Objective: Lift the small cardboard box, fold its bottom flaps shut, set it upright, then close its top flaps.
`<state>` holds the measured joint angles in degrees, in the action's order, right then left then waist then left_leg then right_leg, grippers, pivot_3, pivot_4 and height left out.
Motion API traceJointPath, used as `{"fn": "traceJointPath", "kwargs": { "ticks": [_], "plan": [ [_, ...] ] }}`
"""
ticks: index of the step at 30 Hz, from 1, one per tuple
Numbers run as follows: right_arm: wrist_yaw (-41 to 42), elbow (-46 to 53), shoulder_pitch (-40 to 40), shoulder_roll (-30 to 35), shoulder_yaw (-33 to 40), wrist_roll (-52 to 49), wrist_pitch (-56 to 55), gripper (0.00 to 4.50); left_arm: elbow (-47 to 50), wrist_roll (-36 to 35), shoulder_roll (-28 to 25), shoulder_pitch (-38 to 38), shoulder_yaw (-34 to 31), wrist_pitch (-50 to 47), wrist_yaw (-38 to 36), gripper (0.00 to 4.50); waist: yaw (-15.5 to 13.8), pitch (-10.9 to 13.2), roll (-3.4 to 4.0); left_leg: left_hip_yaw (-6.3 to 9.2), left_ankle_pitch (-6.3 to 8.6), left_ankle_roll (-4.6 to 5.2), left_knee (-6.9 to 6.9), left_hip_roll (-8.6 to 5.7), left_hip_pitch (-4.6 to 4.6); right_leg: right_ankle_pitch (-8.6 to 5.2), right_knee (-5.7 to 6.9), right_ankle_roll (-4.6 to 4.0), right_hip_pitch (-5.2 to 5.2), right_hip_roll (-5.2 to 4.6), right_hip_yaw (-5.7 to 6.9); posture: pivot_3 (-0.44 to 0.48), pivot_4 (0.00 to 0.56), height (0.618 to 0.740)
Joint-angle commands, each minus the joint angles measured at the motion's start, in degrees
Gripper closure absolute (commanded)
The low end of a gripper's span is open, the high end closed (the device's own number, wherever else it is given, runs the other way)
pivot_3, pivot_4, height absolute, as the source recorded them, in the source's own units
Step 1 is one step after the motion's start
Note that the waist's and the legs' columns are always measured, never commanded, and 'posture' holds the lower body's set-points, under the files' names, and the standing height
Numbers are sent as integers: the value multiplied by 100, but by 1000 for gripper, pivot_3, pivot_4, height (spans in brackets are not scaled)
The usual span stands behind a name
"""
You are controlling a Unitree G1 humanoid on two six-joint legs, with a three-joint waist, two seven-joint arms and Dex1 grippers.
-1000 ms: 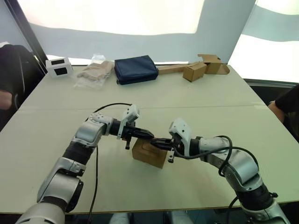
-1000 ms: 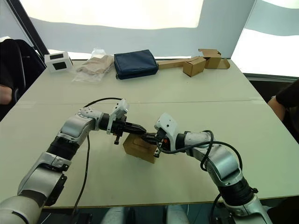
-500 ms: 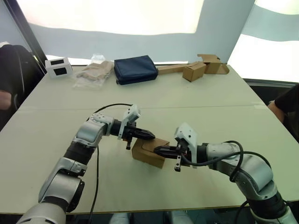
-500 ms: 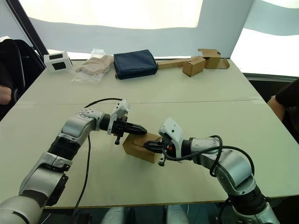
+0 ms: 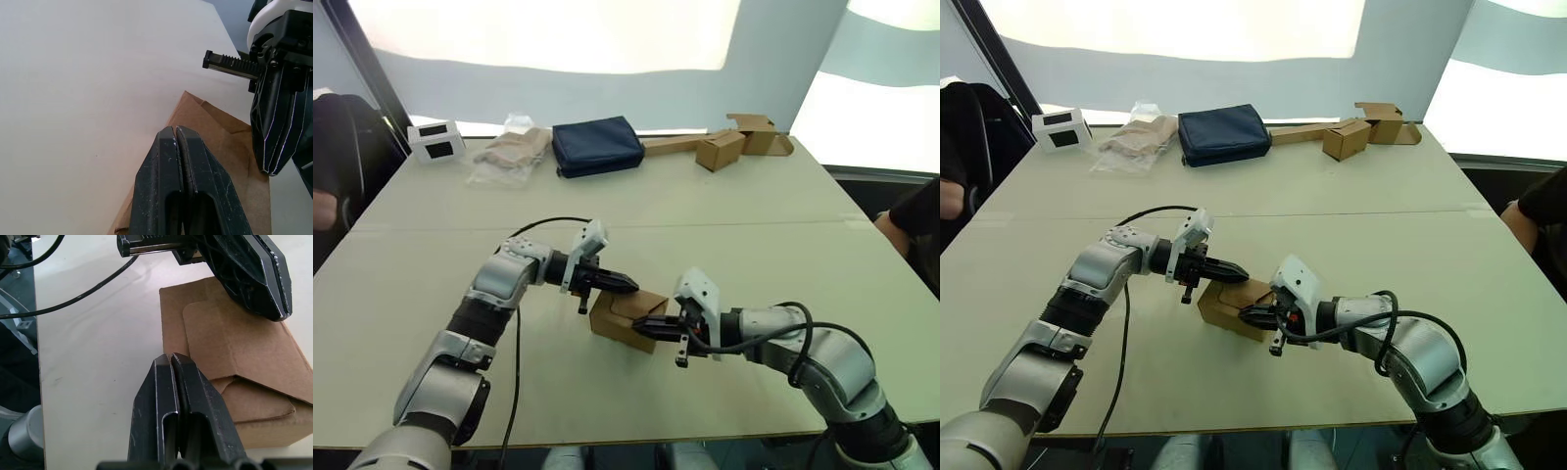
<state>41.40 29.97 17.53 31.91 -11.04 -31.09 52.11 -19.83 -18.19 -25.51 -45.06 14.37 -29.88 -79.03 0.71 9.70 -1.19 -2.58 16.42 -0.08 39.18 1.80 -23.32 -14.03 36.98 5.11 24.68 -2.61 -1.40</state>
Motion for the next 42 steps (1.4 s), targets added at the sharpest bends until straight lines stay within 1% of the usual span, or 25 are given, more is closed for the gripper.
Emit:
{"fn": "traceJointPath", "kwargs": {
  "ticks": [1, 7, 20, 25, 32, 34, 37, 42],
  "plan": [
    [-51, -147, 87, -23, -54, 120, -129, 4500, 138, -77, 2, -19, -118, -36, 34, 4455, 0, 0, 0, 0, 0, 0, 0, 0, 0, 0, 0, 0, 0, 0, 0, 0, 150, 740],
    [-40, -316, 173, 6, -113, 212, -262, 4500, 112, -231, 50, -108, -300, -245, 180, 4455, 0, 0, 0, 0, 0, 0, 0, 0, 0, 0, 0, 1, 0, 0, 0, 0, 150, 740],
    [-38, -525, 200, 24, -173, 320, -462, 4500, 190, -221, 22, -104, -307, -256, 161, 4455, -1, 0, 0, 0, 0, 0, 0, 0, 0, 1, 1, 2, 0, 0, 0, 0, 150, 740],
    [-130, -715, 217, -115, -36, 349, -608, 4500, 211, -245, 39, -93, -323, -277, 174, 4455, -1, 0, 0, 0, 0, 0, 0, -1, 0, 1, 1, 1, 0, 0, 0, 0, 150, 740],
    [-82, -765, 212, -98, -42, 353, -621, 4500, 244, -235, 22, -55, -298, -261, 177, 4455, 0, 0, 0, 0, 0, 0, 0, 0, 1, 1, 1, 1, 0, 1, 0, 0, 150, 740],
    [-65, -745, 199, -71, -34, 337, -601, 4500, 228, -150, -25, -20, -235, -145, 138, 4455, 0, 0, 0, -1, 0, 0, 0, 0, 1, 1, 1, 1, 0, 1, 0, 0, 150, 740],
    [37, -507, 155, 8, 67, 100, -415, 4500, 146, 310, -176, 220, 111, 476, 73, 4455, 2, 0, 0, -1, 0, 0, 0, 0, 1, 1, 1, 1, 0, 0, 0, 0, 150, 740],
    [-44, 16, 271, -90, 645, -717, 100, 4500, 68, 561, -249, 397, 263, 891, 108, 4455, -10, -2, 0, -1, 0, 0, 0, 1, 3, 0, 1, 0, -3, -3, -1, 0, 150, 740]
  ]
}}
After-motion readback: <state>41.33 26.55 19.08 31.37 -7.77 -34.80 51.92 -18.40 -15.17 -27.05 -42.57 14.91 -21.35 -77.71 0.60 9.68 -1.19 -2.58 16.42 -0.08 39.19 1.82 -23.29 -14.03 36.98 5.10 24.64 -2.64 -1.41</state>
